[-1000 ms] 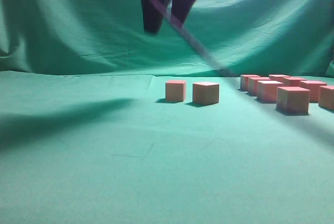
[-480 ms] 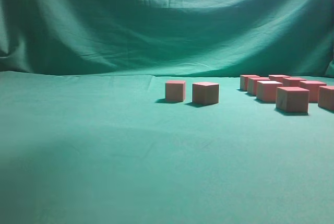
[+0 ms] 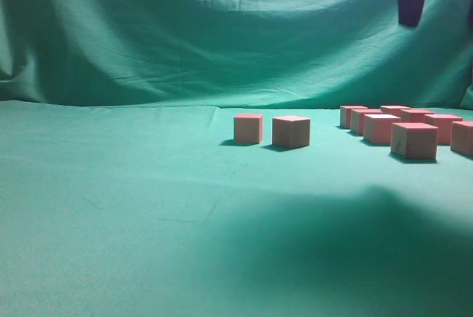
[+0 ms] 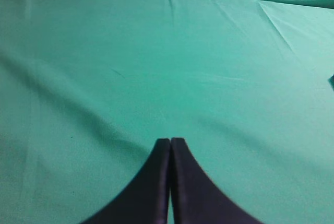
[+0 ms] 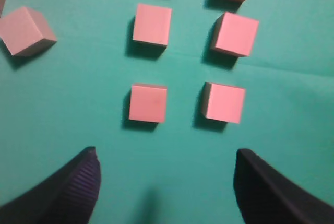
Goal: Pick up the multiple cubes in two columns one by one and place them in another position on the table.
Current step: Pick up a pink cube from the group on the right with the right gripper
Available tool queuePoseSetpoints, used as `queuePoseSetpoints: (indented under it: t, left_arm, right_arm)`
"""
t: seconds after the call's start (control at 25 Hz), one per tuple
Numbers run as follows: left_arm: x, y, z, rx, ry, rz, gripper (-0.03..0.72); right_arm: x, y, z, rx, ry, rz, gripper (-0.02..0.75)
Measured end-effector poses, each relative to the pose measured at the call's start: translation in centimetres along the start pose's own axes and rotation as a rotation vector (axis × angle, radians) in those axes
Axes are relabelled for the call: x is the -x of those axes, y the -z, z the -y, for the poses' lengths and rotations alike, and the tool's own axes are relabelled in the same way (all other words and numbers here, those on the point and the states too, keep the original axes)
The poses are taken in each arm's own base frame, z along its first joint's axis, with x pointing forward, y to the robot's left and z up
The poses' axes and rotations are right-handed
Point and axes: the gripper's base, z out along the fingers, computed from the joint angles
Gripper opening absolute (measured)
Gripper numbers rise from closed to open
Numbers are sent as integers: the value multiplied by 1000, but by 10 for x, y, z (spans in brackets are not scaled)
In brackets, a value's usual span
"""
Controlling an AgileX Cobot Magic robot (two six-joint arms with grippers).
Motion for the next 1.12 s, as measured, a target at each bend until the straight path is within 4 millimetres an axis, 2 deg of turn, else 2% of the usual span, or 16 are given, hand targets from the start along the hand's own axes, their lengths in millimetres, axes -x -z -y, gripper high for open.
queuePoseSetpoints:
  t: [0.12,0.32,0.4,0.48,0.52,0.6,0.88,1.04,1.12]
  left_arm:
    - [0,0,0,0,0,0,0]
    - [0,0,0,0,0,0,0]
    - [0,0,0,0,0,0,0]
    - [0,0,0,0,0,0,0]
    - [0,0,0,0,0,0,0]
    - [0,0,0,0,0,0,0]
    - [0,0,0,0,0,0,0]
    - [0,0,0,0,0,0,0]
    - [0,0,0,0,0,0,0]
  right_arm:
    - [-5,-23,-3,38,-15,45,542]
    - [1,-60,-6,43,-21,31,542]
    - [4,-76,-7,41,-21,17,484]
    - [6,-89,-8,41,-21,11,489]
    - [7,-95,-9,40,-21,9,442]
    - [8,-105,-9,40,-16,3,433]
    - [10,-123,-10,41,-14,9,433]
    - [11,-123,-10,40,-7,7,255]
    - [13,-119,-10,38,7,-10,260]
